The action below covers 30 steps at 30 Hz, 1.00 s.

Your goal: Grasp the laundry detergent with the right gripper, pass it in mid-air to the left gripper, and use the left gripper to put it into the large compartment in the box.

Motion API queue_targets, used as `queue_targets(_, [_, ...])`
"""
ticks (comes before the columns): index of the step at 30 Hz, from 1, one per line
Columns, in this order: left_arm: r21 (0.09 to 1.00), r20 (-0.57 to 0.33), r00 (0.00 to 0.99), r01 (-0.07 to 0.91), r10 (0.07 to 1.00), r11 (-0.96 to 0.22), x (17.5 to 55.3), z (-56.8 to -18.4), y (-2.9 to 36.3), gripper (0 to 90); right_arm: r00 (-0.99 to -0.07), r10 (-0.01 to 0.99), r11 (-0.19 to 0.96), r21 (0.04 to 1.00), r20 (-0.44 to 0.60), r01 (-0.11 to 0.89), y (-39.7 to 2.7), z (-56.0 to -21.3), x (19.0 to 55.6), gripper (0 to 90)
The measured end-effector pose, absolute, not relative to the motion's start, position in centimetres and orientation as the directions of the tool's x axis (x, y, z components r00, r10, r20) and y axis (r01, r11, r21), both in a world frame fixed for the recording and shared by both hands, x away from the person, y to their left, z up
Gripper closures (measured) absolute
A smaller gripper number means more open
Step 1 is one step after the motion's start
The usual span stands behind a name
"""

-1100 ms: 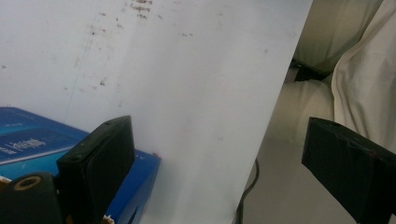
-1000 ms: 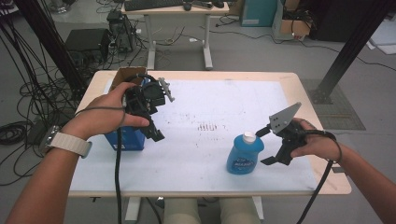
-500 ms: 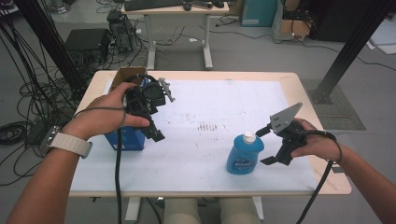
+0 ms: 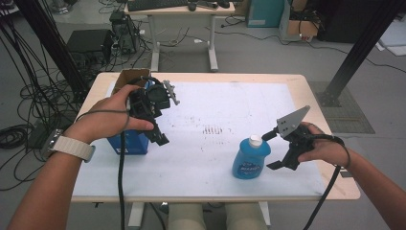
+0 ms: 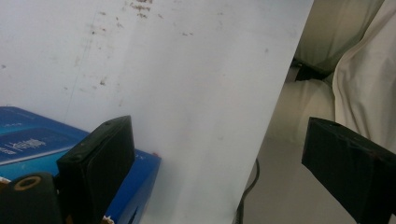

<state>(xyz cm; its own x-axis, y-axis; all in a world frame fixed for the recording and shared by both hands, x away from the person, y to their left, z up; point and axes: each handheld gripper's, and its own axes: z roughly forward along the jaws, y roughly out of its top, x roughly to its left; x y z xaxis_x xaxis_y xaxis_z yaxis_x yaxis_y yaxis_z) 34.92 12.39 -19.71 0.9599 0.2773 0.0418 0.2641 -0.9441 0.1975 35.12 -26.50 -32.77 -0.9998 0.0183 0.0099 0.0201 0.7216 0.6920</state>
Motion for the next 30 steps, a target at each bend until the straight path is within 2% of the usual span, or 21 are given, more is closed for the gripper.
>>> queue_targets(30, [0.196,0.046,0.958,0.27,0.284,-0.943,34.88,-19.64,12.58,9.9,-1.0,0.019,0.718,0.696,0.009,0.02,-26.46,-32.7,35.01,4.5])
